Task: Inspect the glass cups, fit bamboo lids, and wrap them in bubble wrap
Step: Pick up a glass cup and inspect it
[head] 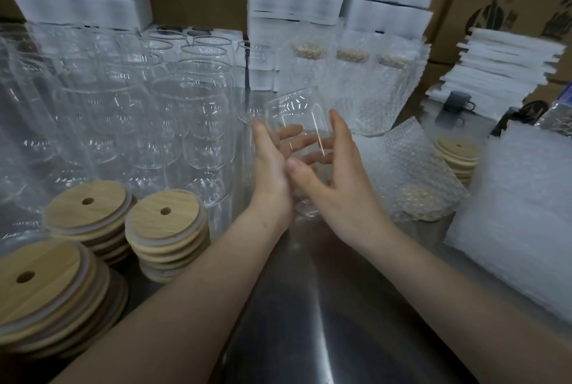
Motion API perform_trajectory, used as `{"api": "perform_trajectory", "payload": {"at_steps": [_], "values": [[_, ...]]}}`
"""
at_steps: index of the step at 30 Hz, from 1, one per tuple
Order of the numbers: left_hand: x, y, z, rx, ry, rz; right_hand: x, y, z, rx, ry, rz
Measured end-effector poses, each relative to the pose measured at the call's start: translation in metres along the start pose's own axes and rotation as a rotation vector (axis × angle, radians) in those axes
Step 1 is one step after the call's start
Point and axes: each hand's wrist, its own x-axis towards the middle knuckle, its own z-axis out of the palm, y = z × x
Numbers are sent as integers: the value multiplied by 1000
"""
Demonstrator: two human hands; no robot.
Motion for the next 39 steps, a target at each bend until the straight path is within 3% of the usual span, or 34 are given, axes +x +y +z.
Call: {"api": "perform_trajectory", "payload": {"at_steps": [6,15,19,24,28,33,39], "values": [[-1,-1,2,-130,-58,-42,0,0,2,-35,113,-41],[0,3,-6,-120,-178,-99,11,1,-11,366,-69,-31],[-3,5,-5,-189,-273,-178,11,2,-16,430,-116,-40],[0,3,-6,-29,-204,-138,10,4,-21,188,-91,-78],[4,4,-9,35,-36,-79,9,5,-20,-86,55,-90],[5,3,-3,-9,30,-57,0,0,-7,-74,-20,-52],[3,2,-3,-41,-47,-72,2,0,-4,-54,62,-94]]}}
